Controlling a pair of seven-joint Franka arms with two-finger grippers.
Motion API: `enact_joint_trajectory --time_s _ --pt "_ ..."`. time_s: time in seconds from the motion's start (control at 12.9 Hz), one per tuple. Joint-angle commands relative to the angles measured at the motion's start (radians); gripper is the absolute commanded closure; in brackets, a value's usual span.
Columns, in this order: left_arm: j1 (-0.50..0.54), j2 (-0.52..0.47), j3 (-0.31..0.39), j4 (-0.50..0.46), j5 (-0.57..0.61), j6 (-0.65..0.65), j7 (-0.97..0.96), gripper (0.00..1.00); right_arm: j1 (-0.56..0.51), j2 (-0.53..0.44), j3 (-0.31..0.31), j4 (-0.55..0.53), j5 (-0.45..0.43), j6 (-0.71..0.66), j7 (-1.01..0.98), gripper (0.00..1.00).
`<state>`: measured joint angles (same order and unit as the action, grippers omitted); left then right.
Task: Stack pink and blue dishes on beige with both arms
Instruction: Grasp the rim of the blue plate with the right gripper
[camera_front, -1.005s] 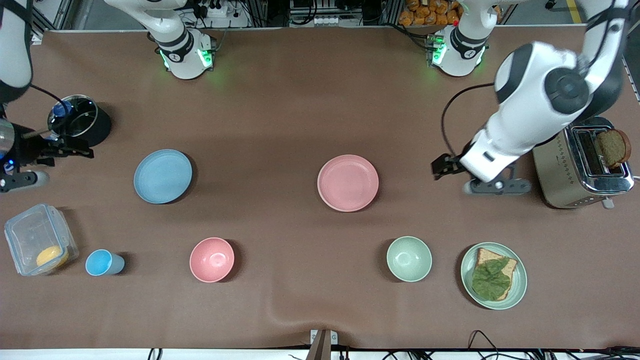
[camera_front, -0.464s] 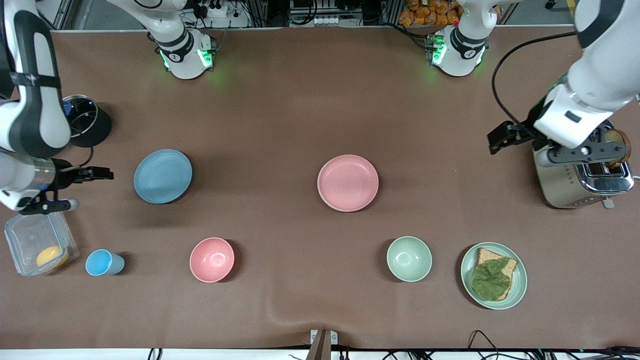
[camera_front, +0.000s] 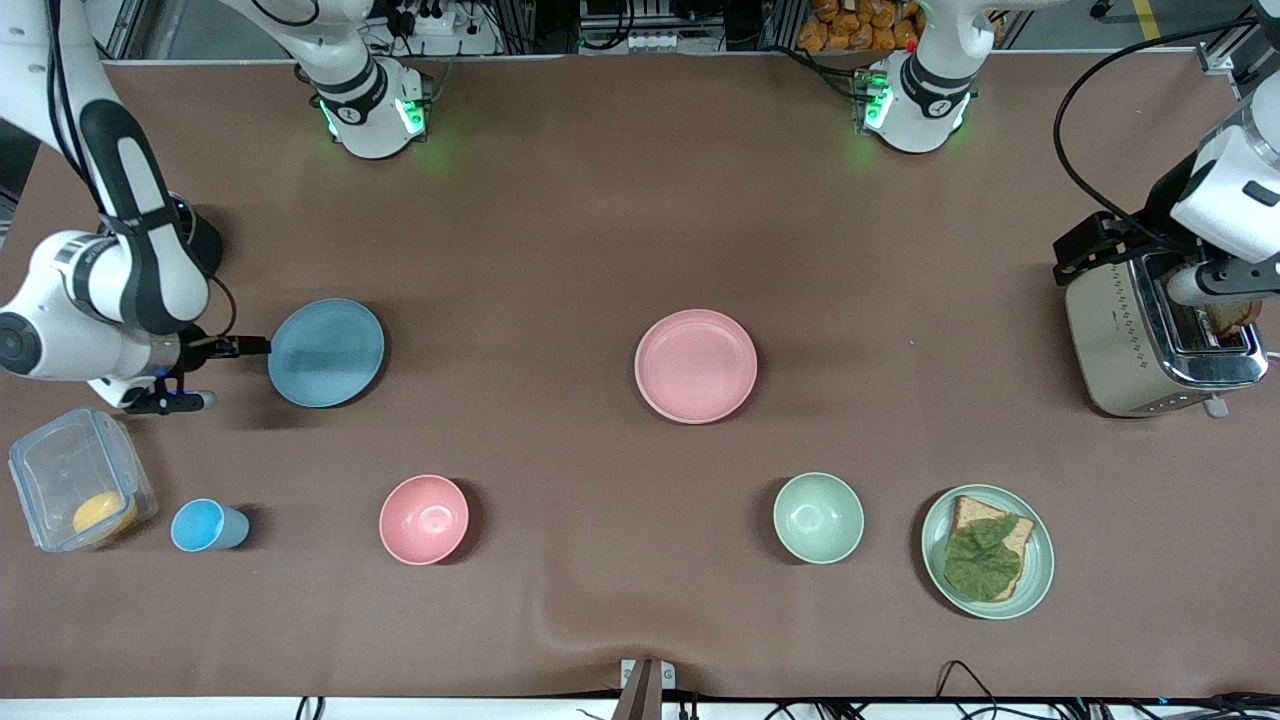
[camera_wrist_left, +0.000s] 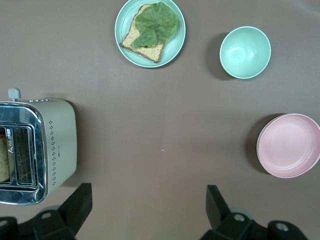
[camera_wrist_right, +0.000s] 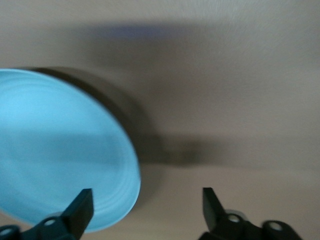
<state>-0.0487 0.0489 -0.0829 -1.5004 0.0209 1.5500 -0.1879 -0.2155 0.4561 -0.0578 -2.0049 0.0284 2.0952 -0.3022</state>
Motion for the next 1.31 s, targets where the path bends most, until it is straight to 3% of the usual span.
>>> enact_joint_trajectory --time_s 0.0,0.08,0.31,0.77,1.0,1.24 --pt "-0.016 -0.014 0.012 -0.003 0.002 -0.015 0.013 0.00 -0.027 0.050 0.018 0.014 0.108 -0.001 -0.023 0.26" --pt "-0.014 -0.014 0.012 -0.003 0.002 -0.015 0.014 0.00 -0.028 0.070 0.016 0.015 0.132 0.002 -0.037 0.36" --pt "-0.011 -0.014 0.014 -0.004 0.002 -0.015 0.021 0.00 -0.030 0.085 0.016 0.020 0.140 -0.004 -0.037 0.98" --pt "-0.002 -0.026 0.014 -0.004 0.001 -0.016 0.047 0.00 -0.033 0.084 0.021 0.069 0.151 -0.058 -0.037 1.00" --pt "0.000 -0.029 0.014 -0.004 0.001 -0.022 0.050 0.00 -0.018 0.082 0.032 0.138 0.322 -0.209 -0.034 1.00" --pt "0.000 -0.029 0.014 -0.006 0.001 -0.022 0.050 0.00 0.014 0.082 0.036 0.164 0.442 -0.265 -0.023 1.00"
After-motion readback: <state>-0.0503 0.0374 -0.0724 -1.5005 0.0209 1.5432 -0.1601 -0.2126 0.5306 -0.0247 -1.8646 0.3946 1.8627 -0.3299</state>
